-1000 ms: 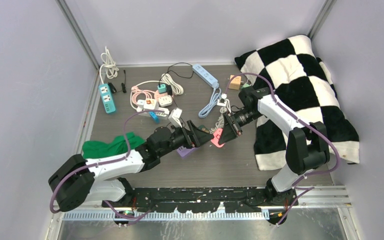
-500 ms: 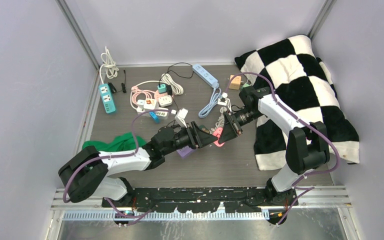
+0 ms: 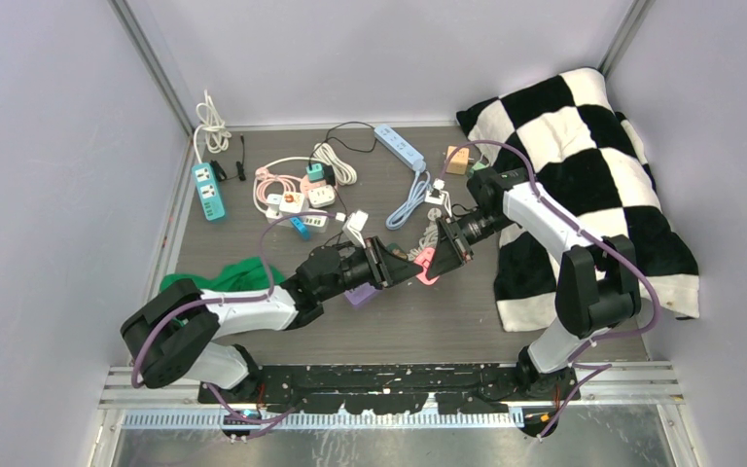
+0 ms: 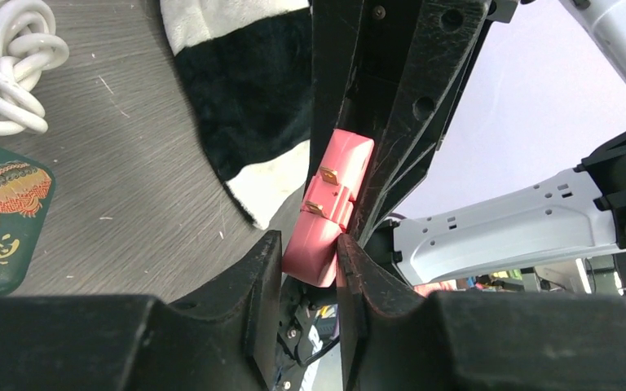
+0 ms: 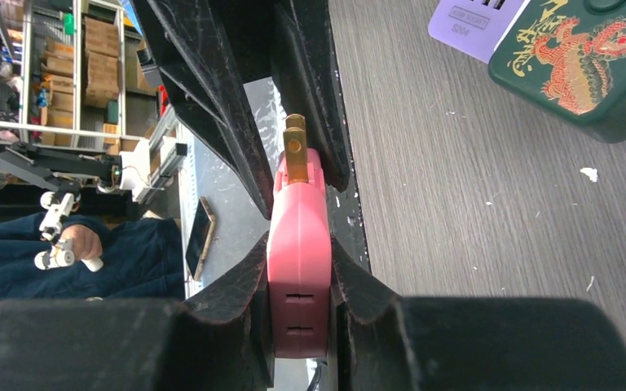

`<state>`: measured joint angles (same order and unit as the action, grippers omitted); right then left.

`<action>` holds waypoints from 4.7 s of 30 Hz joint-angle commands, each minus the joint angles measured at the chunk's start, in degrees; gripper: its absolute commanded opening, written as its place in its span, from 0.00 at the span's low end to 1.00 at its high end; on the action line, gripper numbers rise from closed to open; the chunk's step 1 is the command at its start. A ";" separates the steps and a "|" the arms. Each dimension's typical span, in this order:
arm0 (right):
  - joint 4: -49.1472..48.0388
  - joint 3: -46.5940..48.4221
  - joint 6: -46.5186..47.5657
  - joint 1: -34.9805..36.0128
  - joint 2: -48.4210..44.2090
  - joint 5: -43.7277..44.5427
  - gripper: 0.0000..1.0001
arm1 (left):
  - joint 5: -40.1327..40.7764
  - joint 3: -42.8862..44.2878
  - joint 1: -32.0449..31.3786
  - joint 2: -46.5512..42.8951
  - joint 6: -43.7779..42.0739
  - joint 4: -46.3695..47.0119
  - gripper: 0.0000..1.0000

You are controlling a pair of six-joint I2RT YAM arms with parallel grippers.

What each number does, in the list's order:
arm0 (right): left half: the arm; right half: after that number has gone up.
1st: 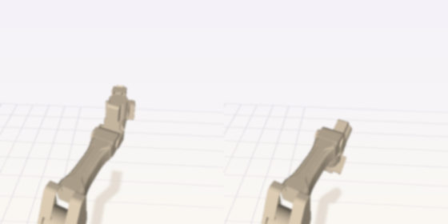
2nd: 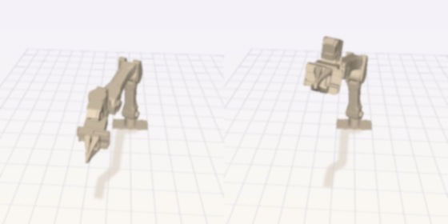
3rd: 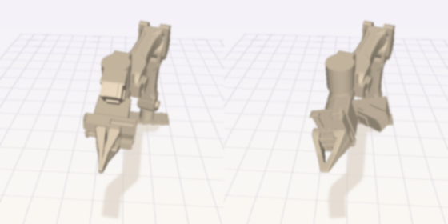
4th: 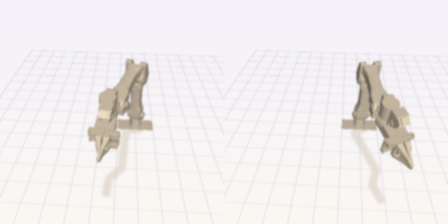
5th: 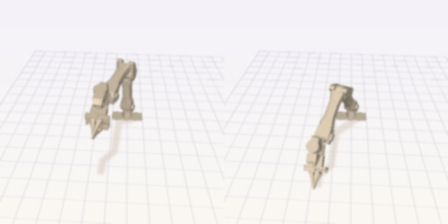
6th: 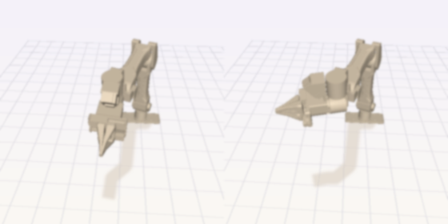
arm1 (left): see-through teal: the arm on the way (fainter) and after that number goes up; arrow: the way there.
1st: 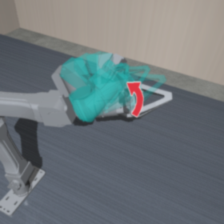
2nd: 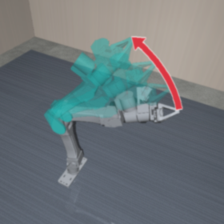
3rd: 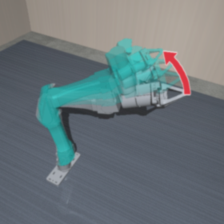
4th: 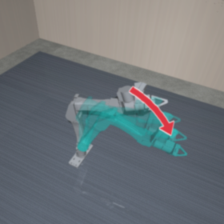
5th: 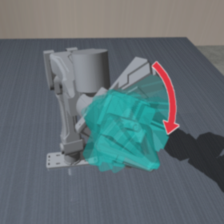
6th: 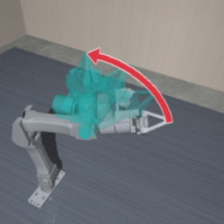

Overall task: Pull the plug off the socket
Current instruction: Place the plug at the center of the board, then remove the plug from the socket.

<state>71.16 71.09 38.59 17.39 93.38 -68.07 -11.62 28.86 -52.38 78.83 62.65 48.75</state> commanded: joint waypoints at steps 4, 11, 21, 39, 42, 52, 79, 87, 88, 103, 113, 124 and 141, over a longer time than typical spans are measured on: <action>-0.39 2.13 -0.09 -0.25 0.15 -1.48 0.02 | -2.47 1.96 -0.31 1.81 0.49 9.25 0.07; -1.25 1.82 -1.11 -0.30 -0.20 -0.69 0.43 | -2.67 1.52 -0.31 2.40 0.36 11.50 0.00; -2.80 1.78 -3.96 -3.77 -1.12 -0.99 0.64 | -1.88 0.63 -0.34 -0.07 -1.09 7.66 0.00; -0.60 2.28 -1.63 -6.06 -1.30 -1.76 0.29 | 2.27 -2.03 -0.27 -2.49 -1.68 6.99 0.00; -0.35 2.47 -1.42 -6.05 -1.16 -1.76 0.16 | 3.04 -2.13 -0.27 -2.77 -1.77 6.55 0.05; -0.66 3.14 -1.32 -9.10 -1.03 -1.88 0.01 | 9.70 -4.79 -0.27 -11.50 -5.24 -2.85 0.74; -23.65 26.67 -22.50 -19.43 18.47 47.75 0.02 | 35.35 -8.98 0.26 -54.35 -12.82 -54.65 1.00; -23.04 35.95 -20.59 -15.52 27.97 57.65 0.07 | 34.27 -7.30 0.26 -50.47 -14.28 -54.42 1.00; -22.60 37.23 -20.64 -15.41 29.18 58.08 0.08 | 34.14 -7.18 0.26 -50.18 -14.43 -54.31 1.00; -21.54 45.29 -18.06 -14.75 35.77 66.00 0.48 | 31.00 -6.14 0.35 -47.15 -16.55 -51.09 1.00; -20.93 45.12 -15.35 -14.71 26.96 66.60 0.59 | 26.56 -1.34 0.65 -40.18 -22.11 -51.75 1.00; -14.84 30.80 -16.50 -14.51 9.44 39.02 0.56 | 15.14 16.90 2.54 -23.13 -40.09 -65.76 1.00; -25.97 -1.97 -17.87 -13.62 -9.19 16.10 0.56 | 3.45 32.46 5.45 1.13 -48.24 -64.50 0.96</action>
<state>49.78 71.11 21.74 3.79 84.97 -46.13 -4.05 56.86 -47.22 76.99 16.21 -15.77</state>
